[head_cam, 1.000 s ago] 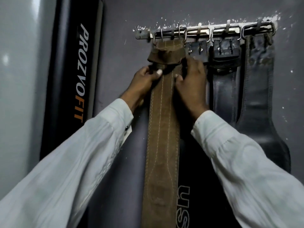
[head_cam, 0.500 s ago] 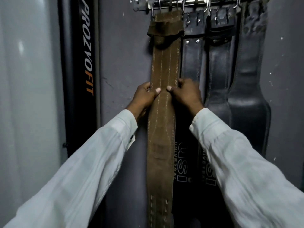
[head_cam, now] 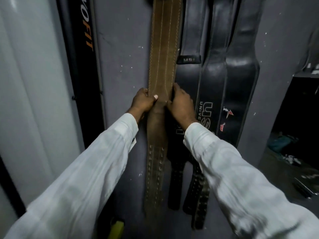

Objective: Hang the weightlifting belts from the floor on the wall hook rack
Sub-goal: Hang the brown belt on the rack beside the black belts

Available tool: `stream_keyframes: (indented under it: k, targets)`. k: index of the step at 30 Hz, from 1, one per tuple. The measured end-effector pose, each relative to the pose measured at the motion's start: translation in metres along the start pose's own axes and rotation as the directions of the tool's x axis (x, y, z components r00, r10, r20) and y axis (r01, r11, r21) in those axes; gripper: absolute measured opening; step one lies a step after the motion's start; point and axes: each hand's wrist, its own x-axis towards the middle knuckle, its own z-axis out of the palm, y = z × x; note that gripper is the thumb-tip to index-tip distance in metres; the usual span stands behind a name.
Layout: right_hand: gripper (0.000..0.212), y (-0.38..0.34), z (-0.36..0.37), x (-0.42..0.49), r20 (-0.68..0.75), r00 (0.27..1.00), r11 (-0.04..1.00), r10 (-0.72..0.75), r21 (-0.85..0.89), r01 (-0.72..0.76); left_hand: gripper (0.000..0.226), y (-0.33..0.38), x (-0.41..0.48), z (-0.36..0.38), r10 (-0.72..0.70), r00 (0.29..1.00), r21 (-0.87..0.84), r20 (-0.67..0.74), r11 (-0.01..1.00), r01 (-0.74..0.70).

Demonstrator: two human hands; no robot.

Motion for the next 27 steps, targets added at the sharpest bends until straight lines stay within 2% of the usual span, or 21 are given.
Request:
stream_keyframes:
  k: [3, 4, 6, 7, 12, 16, 18, 21, 23, 25, 27]
  targets:
    - [0.047, 0.011, 0.009, -0.052, 0.105, 0.986, 0.990, 0.133, -0.072, -0.126, 0.050, -0.040, -0.035, 0.003, -0.127, 0.992, 0.051, -0.017, 0.991, 0.128]
    - [0.046, 0.015, 0.010, -0.072, 0.125, 0.976, 0.983, 0.177, -0.064, -0.171, 0.046, -0.053, -0.054, 0.005, -0.172, 0.985, 0.049, -0.003, 0.984, 0.172]
    - [0.041, 0.026, 0.015, -0.109, 0.166, 0.954, 0.968, 0.250, -0.043, -0.246, 0.018, -0.076, -0.091, 0.007, -0.257, 0.966, 0.015, 0.022, 0.966, 0.257]
    - [0.040, 0.032, 0.017, -0.128, 0.193, 0.941, 0.961, 0.277, -0.043, -0.274, 0.016, -0.086, -0.112, 0.008, -0.292, 0.956, 0.006, 0.036, 0.957, 0.292]
    - [0.040, 0.061, 0.028, -0.229, 0.307, 0.888, 0.936, 0.343, -0.038, -0.349, 0.025, -0.132, -0.216, 0.019, -0.427, 0.896, -0.093, 0.124, 0.894, 0.439]
    - [0.048, 0.089, 0.045, -0.319, 0.426, 0.802, 0.880, 0.419, 0.029, -0.474, 0.020, -0.159, -0.305, 0.030, -0.494, 0.854, -0.136, 0.161, 0.846, 0.515]
    - [0.050, 0.107, 0.056, -0.375, 0.521, 0.733, 0.844, 0.437, 0.044, -0.535, 0.015, -0.186, -0.356, 0.033, -0.544, 0.820, -0.154, 0.180, 0.808, 0.569]
    - [0.038, 0.118, 0.061, -0.455, 0.599, 0.634, 0.786, 0.489, 0.011, -0.618, 0.004, -0.232, -0.428, 0.038, -0.634, 0.748, -0.164, 0.196, 0.731, 0.662]
    - [0.035, 0.140, 0.079, -0.511, 0.652, 0.547, 0.742, 0.524, -0.035, -0.669, 0.009, -0.261, -0.473, 0.041, -0.690, 0.693, -0.155, 0.207, 0.677, 0.720]
    - [0.037, 0.133, 0.075, -0.561, 0.704, 0.459, 0.716, 0.542, -0.102, -0.690, 0.014, -0.288, -0.524, 0.041, -0.770, 0.596, -0.171, 0.228, 0.571, 0.803]
    - [0.029, 0.116, 0.066, -0.596, 0.738, 0.356, 0.693, 0.573, -0.205, -0.691, 0.015, -0.314, -0.567, 0.039, -0.827, 0.513, -0.187, 0.230, 0.480, 0.857]
